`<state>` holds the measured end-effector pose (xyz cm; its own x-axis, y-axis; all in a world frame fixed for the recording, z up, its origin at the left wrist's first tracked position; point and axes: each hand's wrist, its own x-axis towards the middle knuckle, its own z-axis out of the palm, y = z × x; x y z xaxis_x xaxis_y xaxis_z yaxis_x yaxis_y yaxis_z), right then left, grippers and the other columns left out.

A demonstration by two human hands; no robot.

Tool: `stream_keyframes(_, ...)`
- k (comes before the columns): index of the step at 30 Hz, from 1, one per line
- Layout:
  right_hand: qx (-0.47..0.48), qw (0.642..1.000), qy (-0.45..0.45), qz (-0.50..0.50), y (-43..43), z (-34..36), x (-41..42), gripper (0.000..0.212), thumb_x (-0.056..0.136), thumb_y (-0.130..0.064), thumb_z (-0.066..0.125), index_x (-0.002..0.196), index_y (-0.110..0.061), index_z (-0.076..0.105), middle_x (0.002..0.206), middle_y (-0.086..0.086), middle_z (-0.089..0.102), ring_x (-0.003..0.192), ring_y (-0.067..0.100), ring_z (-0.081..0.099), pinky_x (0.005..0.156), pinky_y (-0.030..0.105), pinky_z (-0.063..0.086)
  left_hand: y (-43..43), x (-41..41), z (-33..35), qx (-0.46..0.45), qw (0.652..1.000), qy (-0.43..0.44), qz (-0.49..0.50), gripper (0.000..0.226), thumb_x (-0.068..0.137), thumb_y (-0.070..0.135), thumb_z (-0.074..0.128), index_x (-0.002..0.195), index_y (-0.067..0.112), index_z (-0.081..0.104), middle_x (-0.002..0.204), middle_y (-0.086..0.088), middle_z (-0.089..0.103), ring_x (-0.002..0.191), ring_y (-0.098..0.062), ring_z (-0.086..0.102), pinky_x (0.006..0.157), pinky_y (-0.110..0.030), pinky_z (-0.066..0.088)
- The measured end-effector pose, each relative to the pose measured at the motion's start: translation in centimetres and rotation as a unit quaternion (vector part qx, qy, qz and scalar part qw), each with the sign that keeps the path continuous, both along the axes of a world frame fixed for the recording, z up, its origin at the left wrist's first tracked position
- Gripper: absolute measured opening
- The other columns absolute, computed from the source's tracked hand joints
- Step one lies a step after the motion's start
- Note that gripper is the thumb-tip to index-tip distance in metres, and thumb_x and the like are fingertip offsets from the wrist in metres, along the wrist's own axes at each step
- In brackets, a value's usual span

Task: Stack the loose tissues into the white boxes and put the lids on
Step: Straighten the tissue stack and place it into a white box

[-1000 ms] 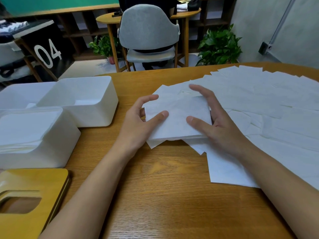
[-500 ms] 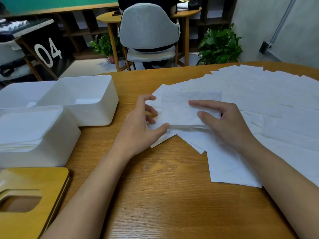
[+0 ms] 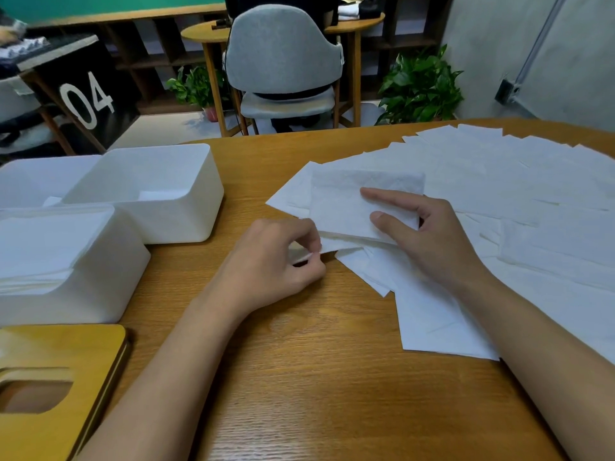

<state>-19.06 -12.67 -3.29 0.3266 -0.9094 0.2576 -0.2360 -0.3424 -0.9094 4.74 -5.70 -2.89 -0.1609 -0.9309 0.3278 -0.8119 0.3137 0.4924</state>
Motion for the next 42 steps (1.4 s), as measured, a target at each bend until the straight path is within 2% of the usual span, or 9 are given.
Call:
stream_keyframes(6, -0.001, 1.0, 0.008, 0.013, 0.2, 0.3, 0.1, 0.031, 0.096, -0.032, 0.073, 0.126, -0.036, 0.075, 0.132, -0.023, 0.068, 0.129, -0.009, 0.055, 0.105, 0.013, 0.044, 0.9, -0.5, 1.7, -0.006, 0.991, 0.133, -0.005, 0.005, 0.081, 0.016, 0.065, 0.077, 0.017, 0.063, 0.076, 0.002, 0.071, 0.08, -0.017, 0.07, 0.073, -0.039, 0.053)
stream_keyframes(10, -0.004, 1.0, 0.009, 0.029, 0.6, 0.7, 0.2, 0.04, 0.088, -0.048, 0.069, 0.126, -0.036, 0.075, 0.13, -0.025, 0.069, 0.128, -0.012, 0.055, 0.104, 0.006, 0.039, 1.2, -0.3, 2.5, -0.002, 0.981, 0.194, -0.009, 0.003, 0.078, 0.011, 0.06, 0.076, 0.013, 0.062, 0.071, 0.008, 0.064, 0.075, -0.006, 0.065, 0.067, -0.021, 0.043)
stream_keyframes(16, 0.012, 0.998, -0.008, 0.068, 1.4, 0.9, 0.4, 0.042, 0.082, -0.047, 0.076, 0.123, -0.035, 0.076, 0.129, -0.024, 0.071, 0.128, -0.005, 0.059, 0.113, 0.028, 0.044, 1.0, 0.0, 3.1, -0.005, 0.955, 0.297, -0.023, 0.007, 0.081, 0.008, 0.061, 0.076, 0.012, 0.06, 0.063, 0.015, 0.057, 0.066, 0.001, 0.053, 0.066, -0.012, 0.037)
stream_keyframes(19, 0.019, 0.996, -0.029, 0.078, 1.8, 0.9, 0.9, 0.039, 0.08, -0.039, 0.079, 0.119, -0.032, 0.078, 0.124, -0.023, 0.073, 0.122, -0.003, 0.064, 0.107, 0.027, 0.05, 0.7, -0.3, 2.8, -0.019, 0.953, 0.3, 0.028, 0.022, 0.092, -0.005, 0.066, 0.081, 0.015, 0.066, 0.071, 0.017, 0.065, 0.074, 0.003, 0.061, 0.072, -0.008, 0.04)
stream_keyframes(22, 0.039, 0.995, -0.049, 0.083, 1.9, 0.9, 1.0, 0.038, 0.079, -0.039, 0.078, 0.116, -0.032, 0.078, 0.119, -0.021, 0.075, 0.117, 0.0, 0.067, 0.097, 0.023, 0.053, 0.3, -0.2, 2.3, -0.035, 0.954, 0.286, 0.085, 0.013, 0.095, 0.007, 0.07, 0.09, 0.02, 0.072, 0.09, 0.015, 0.074, 0.093, 0.001, 0.067, 0.086, -0.014, 0.044)
stream_keyframes(25, 0.007, 0.998, -0.032, 0.054, 1.6, 0.9, 0.9, 0.031, 0.083, -0.037, 0.08, 0.114, -0.034, 0.078, 0.118, -0.024, 0.074, 0.12, -0.004, 0.063, 0.105, 0.022, 0.048, 0.0, 0.5, 1.7, -0.047, 0.959, 0.243, 0.134, 0.01, 0.095, 0.02, 0.073, 0.098, 0.029, 0.074, 0.097, 0.017, 0.074, 0.103, -0.001, 0.067, 0.092, -0.023, 0.048)
stream_keyframes(30, -0.01, 0.999, -0.019, 0.029, 1.0, 0.4, 0.6, 0.024, 0.09, -0.017, 0.081, 0.109, -0.032, 0.08, 0.113, -0.026, 0.075, 0.116, -0.008, 0.063, 0.097, 0.006, 0.044, 0.2, 0.3, 1.9, -0.001, 0.97, 0.229, 0.086, 0.022, 0.088, 0.022, 0.084, 0.105, 0.032, 0.075, 0.103, 0.024, 0.071, 0.101, 0.0, 0.064, 0.088, -0.024, 0.05)
stream_keyframes(38, 0.015, 0.996, -0.022, 0.088, 1.7, 0.9, 1.1, 0.065, 0.085, -0.039, 0.077, 0.145, -0.046, 0.054, 0.138, -0.028, 0.059, 0.125, -0.006, 0.057, 0.096, 0.014, 0.05, 0.3, 0.4, 2.5, 0.034, 0.924, 0.376, 0.067, 0.023, 0.087, 0.018, 0.085, 0.107, 0.022, 0.076, 0.111, 0.006, 0.077, 0.104, -0.015, 0.073, 0.081, -0.033, 0.062)
stream_keyframes(42, 0.011, 0.993, -0.021, 0.117, 2.3, 0.6, 1.8, 0.076, 0.089, -0.037, 0.075, 0.154, -0.05, 0.038, 0.147, -0.027, 0.052, 0.131, -0.003, 0.055, 0.102, 0.02, 0.052, 0.2, -0.4, 1.9, 0.039, 0.921, 0.382, 0.066, 0.023, 0.088, 0.019, 0.085, 0.109, 0.022, 0.076, 0.109, 0.01, 0.077, 0.104, -0.011, 0.072, 0.083, -0.034, 0.062)
